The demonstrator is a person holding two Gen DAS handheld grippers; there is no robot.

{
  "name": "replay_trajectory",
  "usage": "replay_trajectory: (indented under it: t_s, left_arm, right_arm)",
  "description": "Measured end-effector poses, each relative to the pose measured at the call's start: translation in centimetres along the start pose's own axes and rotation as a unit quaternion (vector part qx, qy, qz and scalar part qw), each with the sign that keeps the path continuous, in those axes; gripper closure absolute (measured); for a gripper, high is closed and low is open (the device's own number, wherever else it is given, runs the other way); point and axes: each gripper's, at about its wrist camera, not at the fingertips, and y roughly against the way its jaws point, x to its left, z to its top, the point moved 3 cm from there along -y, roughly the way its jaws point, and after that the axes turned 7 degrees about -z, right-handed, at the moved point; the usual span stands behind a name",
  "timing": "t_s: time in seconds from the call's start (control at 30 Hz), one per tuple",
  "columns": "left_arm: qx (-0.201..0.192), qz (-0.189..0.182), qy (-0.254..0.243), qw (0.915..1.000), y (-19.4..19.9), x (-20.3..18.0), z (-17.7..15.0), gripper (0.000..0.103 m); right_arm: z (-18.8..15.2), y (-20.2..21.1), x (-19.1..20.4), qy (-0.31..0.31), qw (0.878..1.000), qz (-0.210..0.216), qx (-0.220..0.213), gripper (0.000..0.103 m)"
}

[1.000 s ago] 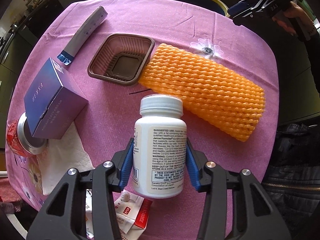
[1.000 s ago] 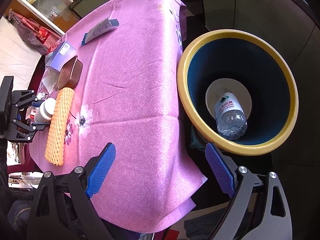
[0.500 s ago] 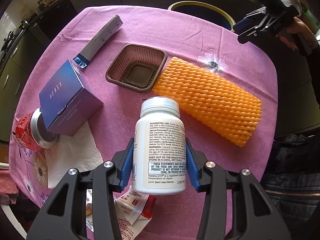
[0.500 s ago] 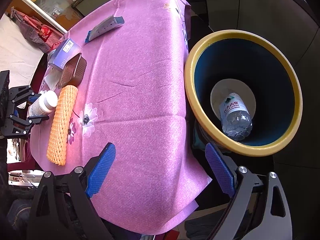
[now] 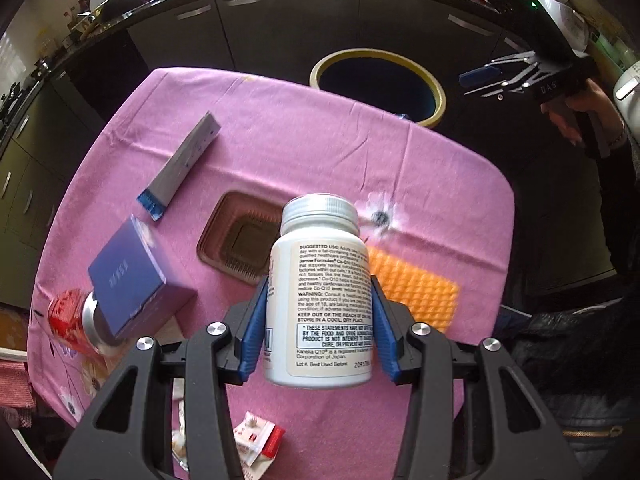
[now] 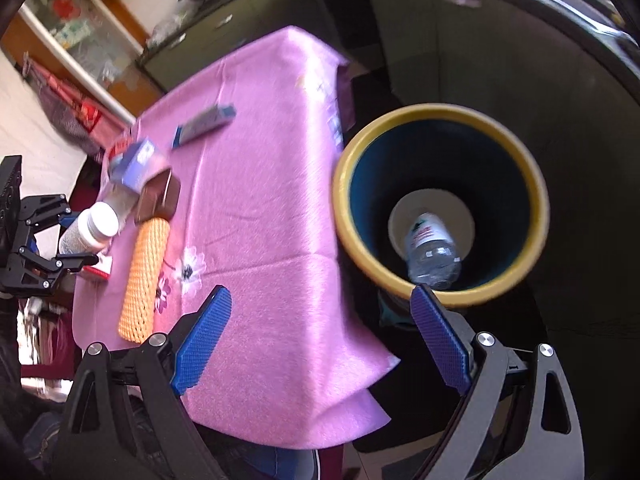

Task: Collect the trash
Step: 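Carry the pill bottle over the bin and open the left gripper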

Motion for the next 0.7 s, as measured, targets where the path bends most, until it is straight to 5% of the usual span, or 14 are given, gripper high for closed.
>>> replay_trajectory:
  t_s: [0.27, 0.5, 0.57, 0.63, 0.7]
  left_arm:
    - [0.001, -0.054, -0.033, 0.9980, -5.3, -4.3, 13.4, 0.058]
    - [0.013, -0.035, -0.040, 0.9985, -13.3, -6.5, 22.5, 0.058]
    - [0.009, -0.020, -0.038, 0.9990, -14.6, -6.5, 24.1, 0.053]
    - [-0.007, -0.004, -0.030, 0.9995, -14.8, -6.4, 25.3, 0.034]
    - [-0.025, -0.007, -0.023, 0.9994, -13.9, -6.4, 25.7, 0.034]
  right_arm:
    - [-2.9, 5.1, -6.9, -0.082, 0.995, -0.013, -0.056, 0.013]
    - [-6.0, 5.9, -11.1, -0.130, 0.990, -0.010, -0.062, 0.013]
    - [-6.7, 5.9, -11.9, -0.140, 0.988, -0.006, -0.062, 0.013]
    - [-7.4, 5.7, -12.4, -0.146, 0.988, -0.002, -0.060, 0.013]
    - [-7.9, 5.4, -12.7, -0.149, 0.987, 0.000, -0.056, 0.013]
